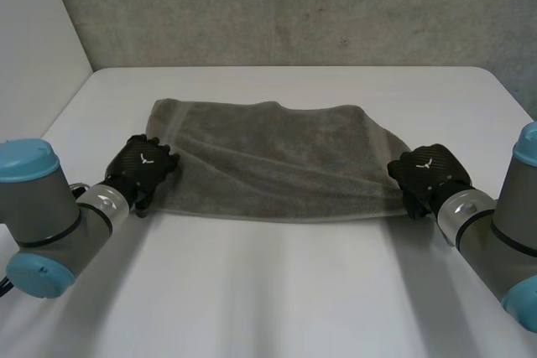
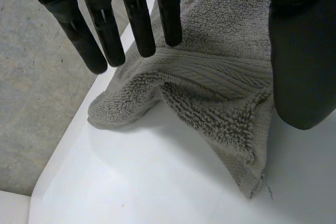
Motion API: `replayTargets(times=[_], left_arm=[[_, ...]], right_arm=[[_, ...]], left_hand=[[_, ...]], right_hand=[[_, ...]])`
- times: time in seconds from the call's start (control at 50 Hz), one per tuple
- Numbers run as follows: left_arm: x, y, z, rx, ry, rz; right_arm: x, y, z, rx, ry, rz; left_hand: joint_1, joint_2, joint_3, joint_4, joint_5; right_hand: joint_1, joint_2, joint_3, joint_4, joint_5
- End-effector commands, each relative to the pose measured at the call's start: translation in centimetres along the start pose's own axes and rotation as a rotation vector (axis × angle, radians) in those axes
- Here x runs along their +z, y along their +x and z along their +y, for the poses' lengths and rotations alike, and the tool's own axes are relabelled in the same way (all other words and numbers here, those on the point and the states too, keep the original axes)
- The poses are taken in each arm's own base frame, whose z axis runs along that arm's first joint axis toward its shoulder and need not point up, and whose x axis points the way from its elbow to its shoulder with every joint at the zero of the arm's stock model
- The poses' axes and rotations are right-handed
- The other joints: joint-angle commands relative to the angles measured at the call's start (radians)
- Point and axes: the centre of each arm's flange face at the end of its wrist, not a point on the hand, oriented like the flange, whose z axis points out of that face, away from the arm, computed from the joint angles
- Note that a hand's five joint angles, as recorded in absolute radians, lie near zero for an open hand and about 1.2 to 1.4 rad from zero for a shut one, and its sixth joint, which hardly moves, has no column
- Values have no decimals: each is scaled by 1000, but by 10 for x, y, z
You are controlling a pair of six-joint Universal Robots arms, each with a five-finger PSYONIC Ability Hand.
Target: Fold the towel.
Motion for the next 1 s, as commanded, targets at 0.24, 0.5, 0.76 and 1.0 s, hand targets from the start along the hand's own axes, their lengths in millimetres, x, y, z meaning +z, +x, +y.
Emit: replayTargets(times=[0.24, 0.5, 0.76, 1.0], left_arm=[[10, 10, 14, 7, -4, 5], [14, 0, 15, -2, -2, -28], [12, -9, 11, -46, 2, -53], [0, -30, -14, -200, 65, -100]], right_arm=[[1, 0, 1, 2, -2, 0], [2, 0, 1, 3, 1, 1], [14, 0, 1, 106, 23, -12], [36, 15, 19, 243, -93, -38]], left_hand=[[89, 95, 89, 91, -88], [544, 550, 544, 546, 367], [846, 852, 846, 848, 669], [846, 852, 846, 848, 669]], right_hand=[[59, 63, 64, 59, 49], [59, 63, 64, 59, 49], [59, 63, 64, 59, 49], [-891, -886, -885, -891, -900]])
